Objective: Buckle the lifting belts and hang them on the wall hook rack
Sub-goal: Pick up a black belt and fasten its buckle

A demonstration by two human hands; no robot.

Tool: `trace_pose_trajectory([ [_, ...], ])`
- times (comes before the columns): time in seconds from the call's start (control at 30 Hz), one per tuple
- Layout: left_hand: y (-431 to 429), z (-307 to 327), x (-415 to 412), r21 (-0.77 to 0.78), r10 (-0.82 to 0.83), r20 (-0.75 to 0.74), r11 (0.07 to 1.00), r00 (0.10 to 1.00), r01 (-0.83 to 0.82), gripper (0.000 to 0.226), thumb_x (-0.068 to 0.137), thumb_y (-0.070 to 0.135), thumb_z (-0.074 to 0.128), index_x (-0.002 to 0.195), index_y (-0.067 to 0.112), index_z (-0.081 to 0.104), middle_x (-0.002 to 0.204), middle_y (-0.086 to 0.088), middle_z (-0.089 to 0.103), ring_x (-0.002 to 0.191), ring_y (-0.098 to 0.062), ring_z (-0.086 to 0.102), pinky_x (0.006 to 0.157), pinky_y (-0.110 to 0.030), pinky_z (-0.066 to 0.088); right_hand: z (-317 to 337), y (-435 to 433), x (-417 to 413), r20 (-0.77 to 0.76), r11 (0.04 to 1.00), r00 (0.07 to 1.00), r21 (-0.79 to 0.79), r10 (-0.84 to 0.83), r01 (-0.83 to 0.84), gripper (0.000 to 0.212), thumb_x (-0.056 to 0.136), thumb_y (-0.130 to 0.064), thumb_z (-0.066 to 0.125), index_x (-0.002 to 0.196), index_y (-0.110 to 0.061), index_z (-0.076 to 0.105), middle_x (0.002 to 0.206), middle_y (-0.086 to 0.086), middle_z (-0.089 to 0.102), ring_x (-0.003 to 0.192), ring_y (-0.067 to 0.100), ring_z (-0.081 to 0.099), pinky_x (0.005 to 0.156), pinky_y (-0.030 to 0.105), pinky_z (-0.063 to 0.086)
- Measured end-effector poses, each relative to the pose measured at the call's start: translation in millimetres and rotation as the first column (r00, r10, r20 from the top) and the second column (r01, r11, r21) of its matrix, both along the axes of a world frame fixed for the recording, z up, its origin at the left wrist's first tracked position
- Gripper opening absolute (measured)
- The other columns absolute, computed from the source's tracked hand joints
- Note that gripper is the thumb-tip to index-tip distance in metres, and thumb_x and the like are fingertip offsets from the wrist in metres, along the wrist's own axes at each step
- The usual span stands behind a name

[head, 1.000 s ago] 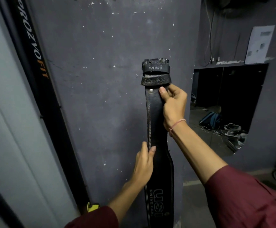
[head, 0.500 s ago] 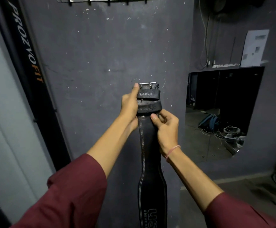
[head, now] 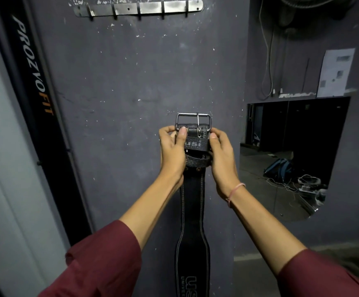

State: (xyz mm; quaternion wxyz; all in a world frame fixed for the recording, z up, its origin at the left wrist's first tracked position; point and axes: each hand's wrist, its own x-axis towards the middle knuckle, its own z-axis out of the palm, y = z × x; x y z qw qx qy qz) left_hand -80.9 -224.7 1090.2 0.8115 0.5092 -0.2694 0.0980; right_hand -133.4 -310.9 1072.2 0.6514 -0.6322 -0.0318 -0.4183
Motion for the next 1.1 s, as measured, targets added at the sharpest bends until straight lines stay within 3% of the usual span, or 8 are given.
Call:
trace_pose_trajectory([
  [0.07,-3.8,1.6,-1.4,-0.005,-0.005,0.01,1.0,1.0,0.005,0.015,0.102,0.01,0.05,0.11,0.018,0.04,0.098,-0.008,0.059,0.091,-0.021,0.057,0.089,-0.042,0.049,7.7,-5.7,2.9,-0.006,0.998,1.0,-0.06,-0.024,0.024,0.026,0.104,-0.025,0.043,0.128,-0.014,0.048,0.102,-0.002,0.068,0.097,0.015,0.067,0.093,0.041,0.054],
  [0.2,-7.5,3.5,3.1,0.008,0.024,0.088,1.0,0.996,-0.025,0.024,0.103,0.008,0.047,0.126,0.011,0.048,0.097,-0.004,0.066,0.086,-0.011,0.065,0.078,-0.024,0.054,13.0,-13.5,7.4,0.029,0.995,0.999,-0.093,-0.025,0.028,0.027,0.103,-0.026,0.047,0.129,-0.02,0.043,0.085,0.01,0.074,0.086,0.026,0.072,0.086,0.049,0.056],
  [0.4,-4.0,-5.7,7.2,0.05,0.179,0.191,0.98,0.965,-0.191,0.018,0.104,0.008,0.041,0.103,0.021,0.055,0.092,-0.001,0.062,0.083,-0.012,0.059,0.074,-0.025,0.051,12.5,-11.7,21.3,0.022,0.994,0.996,-0.057,0.091,-0.09,0.018,0.102,-0.016,0.05,0.12,-0.02,0.053,0.081,0.008,0.072,0.077,0.02,0.069,0.075,0.041,0.058],
  [0.57,1.1,-6.5,28.8,0.12,0.24,0.089,0.961,0.967,-0.25,0.022,0.103,0.014,0.039,0.095,0.023,0.057,0.09,0.002,0.065,0.083,-0.012,0.061,0.078,-0.033,0.05,14.4,-5.0,41.6,0.026,0.998,0.999,-0.056,0.041,-0.039,0.028,0.101,-0.019,0.053,0.128,-0.019,0.057,0.076,0.009,0.07,0.073,0.019,0.068,0.069,0.037,0.057],
  [0.7,7.3,-3.0,49.4,0.207,0.254,0.096,0.941,0.962,-0.269,0.016,0.104,0.018,0.039,0.109,0.018,0.054,0.103,-0.004,0.068,0.091,-0.013,0.065,0.079,-0.028,0.052,18.5,4.1,67.1,0.055,0.994,0.993,-0.038,-0.101,0.103,0.021,0.099,-0.017,0.054,0.114,-0.018,0.07,0.095,0.006,0.075,0.088,0.015,0.068,0.085,0.048,0.058],
  [0.8,10.8,3.5,62.5,0.269,0.263,0.163,0.915,0.951,-0.299,0.018,0.105,0.024,0.038,0.115,0.017,0.051,0.103,0.003,0.066,0.09,-0.004,0.062,0.075,-0.014,0.046,24.0,9.0,85.3,0.073,0.971,0.971,-0.061,-0.227,0.232,0.018,0.097,-0.021,0.054,0.089,-0.017,0.07,0.078,0.0,0.07,0.077,0.01,0.059,0.077,0.05,0.055],
  [1.03,18.6,25.8,103.1,0.472,0.223,0.361,0.794,0.905,-0.384,0.039,0.106,0.034,0.03,0.078,0.017,0.051,0.098,-0.004,0.036,0.102,-0.02,0.036,0.089,-0.023,0.028,38.2,4.8,120.7,0.068,0.877,0.875,0.011,-0.48,0.48,0.032,0.098,-0.026,0.054,0.074,-0.005,0.059,0.073,0.023,0.061,0.064,0.014,0.044,0.064,0.048,0.047],
  [1.1,15.9,32.7,118.6,0.433,0.194,0.394,0.823,0.899,-0.367,0.04,0.106,0.032,0.034,0.083,0.01,0.058,0.103,-0.005,0.043,0.101,-0.02,0.043,0.087,-0.025,0.032,43.2,0.6,128.2,0.087,0.875,0.871,0.013,-0.484,0.484,0.034,0.099,-0.026,0.055,0.074,-0.003,0.061,0.074,0.024,0.062,0.064,0.013,0.045,0.062,0.045,0.047],
])
